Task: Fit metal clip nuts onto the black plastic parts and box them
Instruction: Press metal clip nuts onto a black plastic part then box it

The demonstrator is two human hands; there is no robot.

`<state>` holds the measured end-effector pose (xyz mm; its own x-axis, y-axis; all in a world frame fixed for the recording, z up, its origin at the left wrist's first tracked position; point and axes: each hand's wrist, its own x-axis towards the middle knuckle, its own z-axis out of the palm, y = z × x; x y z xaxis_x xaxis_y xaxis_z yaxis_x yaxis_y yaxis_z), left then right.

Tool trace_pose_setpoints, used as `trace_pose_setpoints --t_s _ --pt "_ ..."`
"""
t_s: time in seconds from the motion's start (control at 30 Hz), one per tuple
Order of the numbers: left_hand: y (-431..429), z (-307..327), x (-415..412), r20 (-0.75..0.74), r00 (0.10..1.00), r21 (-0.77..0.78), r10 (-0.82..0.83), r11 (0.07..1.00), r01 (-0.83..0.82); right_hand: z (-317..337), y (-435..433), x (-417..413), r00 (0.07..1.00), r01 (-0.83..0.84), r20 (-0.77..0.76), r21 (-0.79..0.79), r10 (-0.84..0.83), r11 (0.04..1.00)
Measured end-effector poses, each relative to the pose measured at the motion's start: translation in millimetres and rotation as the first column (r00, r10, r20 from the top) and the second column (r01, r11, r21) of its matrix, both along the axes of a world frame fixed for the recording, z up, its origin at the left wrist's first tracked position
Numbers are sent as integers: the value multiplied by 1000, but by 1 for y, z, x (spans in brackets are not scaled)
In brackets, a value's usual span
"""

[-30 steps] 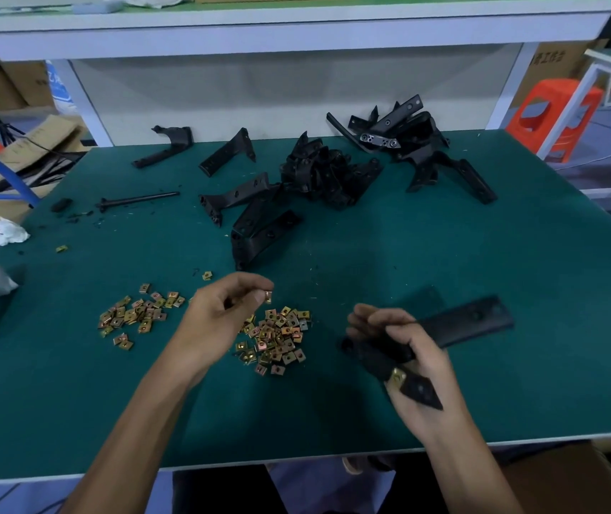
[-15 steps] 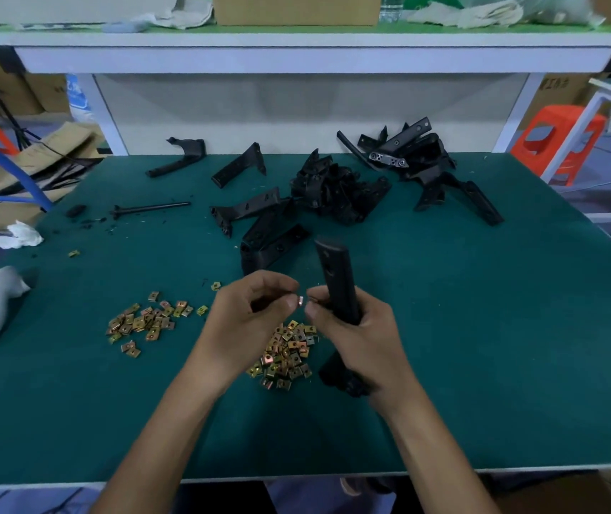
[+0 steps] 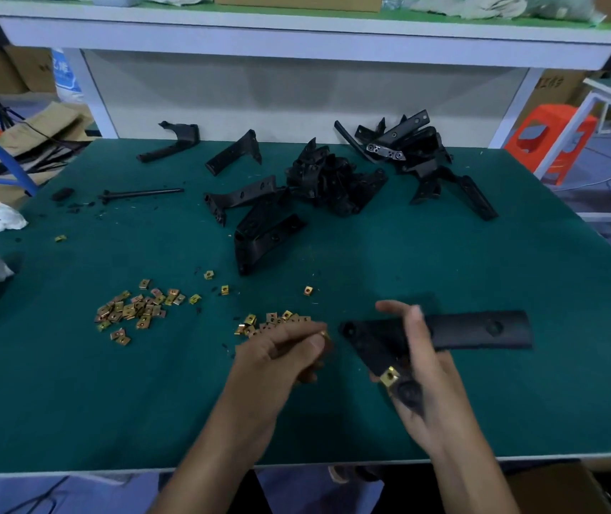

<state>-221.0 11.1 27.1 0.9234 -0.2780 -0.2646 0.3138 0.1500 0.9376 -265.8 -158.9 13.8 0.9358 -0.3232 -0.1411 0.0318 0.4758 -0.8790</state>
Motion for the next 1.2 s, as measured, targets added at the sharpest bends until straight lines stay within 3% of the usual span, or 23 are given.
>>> trace_pose_setpoints --t_s 0.23,0.4,0.73,1.2 --pt "-19 13 -20 -67 996 -244 -57 969 39 2 6 -15 990 -6 142 196 -23 981" --pt "-21 17 -23 -16 996 -258 -87 963 80 3 14 -16 987 -23 160 212 -12 977" --pt "-21 18 -24 -60 998 -308 -25 951 6 7 17 -17 981 -30 195 254 -20 967" --pt "-21 20 -25 -20 997 -253 79 964 -81 7 22 -19 976 47 202 146 -77 988"
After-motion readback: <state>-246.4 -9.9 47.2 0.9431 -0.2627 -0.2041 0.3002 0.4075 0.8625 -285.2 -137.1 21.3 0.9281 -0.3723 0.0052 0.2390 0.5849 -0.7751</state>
